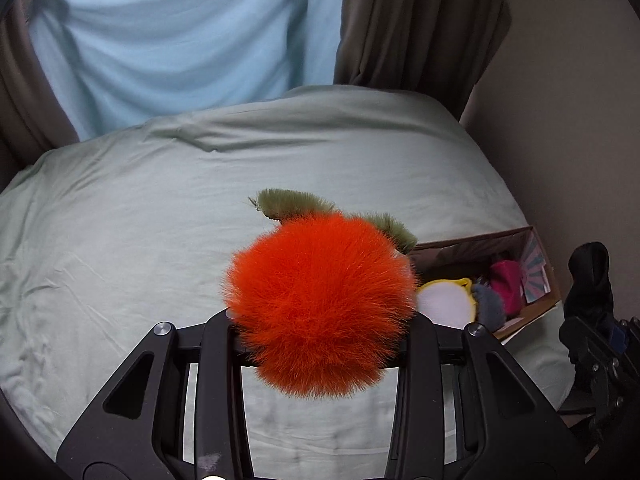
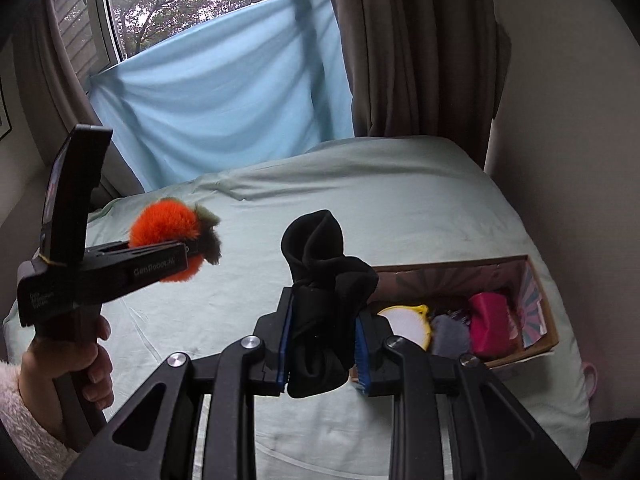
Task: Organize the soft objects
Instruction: 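Carry the pompom and scrunchie over the box with both tools, then open both tools to drop the pompom and scrunchie into the box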
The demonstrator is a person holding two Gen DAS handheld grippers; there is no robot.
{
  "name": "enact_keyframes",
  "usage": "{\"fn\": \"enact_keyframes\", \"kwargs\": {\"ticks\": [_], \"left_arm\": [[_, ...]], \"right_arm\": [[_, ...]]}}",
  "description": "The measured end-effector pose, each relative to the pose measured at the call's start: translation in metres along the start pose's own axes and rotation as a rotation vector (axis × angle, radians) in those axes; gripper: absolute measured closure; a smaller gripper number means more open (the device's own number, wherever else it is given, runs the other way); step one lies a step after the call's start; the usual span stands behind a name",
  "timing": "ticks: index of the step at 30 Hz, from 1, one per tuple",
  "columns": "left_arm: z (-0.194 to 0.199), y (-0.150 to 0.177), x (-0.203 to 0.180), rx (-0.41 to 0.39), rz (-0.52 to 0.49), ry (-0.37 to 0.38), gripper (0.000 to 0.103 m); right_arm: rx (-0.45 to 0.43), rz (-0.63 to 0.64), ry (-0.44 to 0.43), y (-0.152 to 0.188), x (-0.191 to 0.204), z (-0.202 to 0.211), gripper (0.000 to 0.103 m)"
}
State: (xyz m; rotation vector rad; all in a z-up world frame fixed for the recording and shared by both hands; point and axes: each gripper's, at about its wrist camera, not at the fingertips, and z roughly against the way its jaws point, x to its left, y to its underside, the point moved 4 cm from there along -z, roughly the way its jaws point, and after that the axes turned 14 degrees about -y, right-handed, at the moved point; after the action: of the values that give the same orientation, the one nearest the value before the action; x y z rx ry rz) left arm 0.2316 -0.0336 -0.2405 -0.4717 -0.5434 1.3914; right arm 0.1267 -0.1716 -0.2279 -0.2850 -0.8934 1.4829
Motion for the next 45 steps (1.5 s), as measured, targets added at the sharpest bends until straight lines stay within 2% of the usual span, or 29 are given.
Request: {"fn": "enact_keyframes", "kwargs": {"ticks": [5,10,15,20,28,34,36,38,39,40,41,42,43,45], "left_arm": [[0.013,0.0,-0.064,0.017,0.033,0.018,0.072],[0.008,0.003,-0.128,0.067,0.028,0.053,0.072],[-0.012,0.007,-0.181,0.132,-0.008,0.074,0.072],[-0.044,0.014,-0.222,0.205,-0.062,0.065,0.072],[-0.105,0.038,-0.249,0.389,-0.086,0.015,0.072],[-0.125,0.047,-0.253,0.443,-0.113,-0.031,0.072],[-0.125,0.049,-0.255,0.453,-0.118,-0.022,0.071],[-0.125,0.048,-0.256,0.452,-0.13,-0.01,0.059],[-0.125,0.046,-0.254,0.449,-0.136,-0.007,0.037],[-0.123,0.046,-0.255,0.443,-0.141,-0.007,0.008],[-0.12,0.046,-0.254,0.436,-0.145,-0.005,0.0],[-0.118,0.046,-0.255,0.426,-0.148,0.003,0.0],[-0.117,0.047,-0.256,0.431,-0.156,0.008,0.0],[-0.114,0.05,-0.258,0.441,-0.167,0.008,0.0]], "right_arm": [[0.016,0.013,-0.003,-0.024,-0.059,0.023,0.079],[0.054,0.0,0.023,-0.042,-0.117,0.029,0.079],[0.118,-0.079,0.018,-0.049,-0.17,0.013,0.079],[0.219,-0.17,-0.023,-0.045,-0.212,-0.025,0.079],[0.378,-0.257,-0.103,-0.031,-0.245,-0.089,0.079],[0.502,-0.272,-0.137,-0.018,-0.253,-0.128,0.079],[0.535,-0.27,-0.136,-0.015,-0.256,-0.136,0.079],[0.558,-0.285,-0.137,-0.012,-0.261,-0.142,0.079],[0.57,-0.304,-0.145,-0.011,-0.264,-0.145,0.07],[0.582,-0.321,-0.143,-0.01,-0.268,-0.148,0.05],[0.586,-0.332,-0.127,-0.009,-0.272,-0.149,0.039],[0.581,-0.335,-0.113,-0.01,-0.275,-0.15,0.015],[0.578,-0.345,-0.107,-0.01,-0.279,-0.15,0.002],[0.575,-0.36,-0.11,-0.01,-0.283,-0.148,0.0]]}}
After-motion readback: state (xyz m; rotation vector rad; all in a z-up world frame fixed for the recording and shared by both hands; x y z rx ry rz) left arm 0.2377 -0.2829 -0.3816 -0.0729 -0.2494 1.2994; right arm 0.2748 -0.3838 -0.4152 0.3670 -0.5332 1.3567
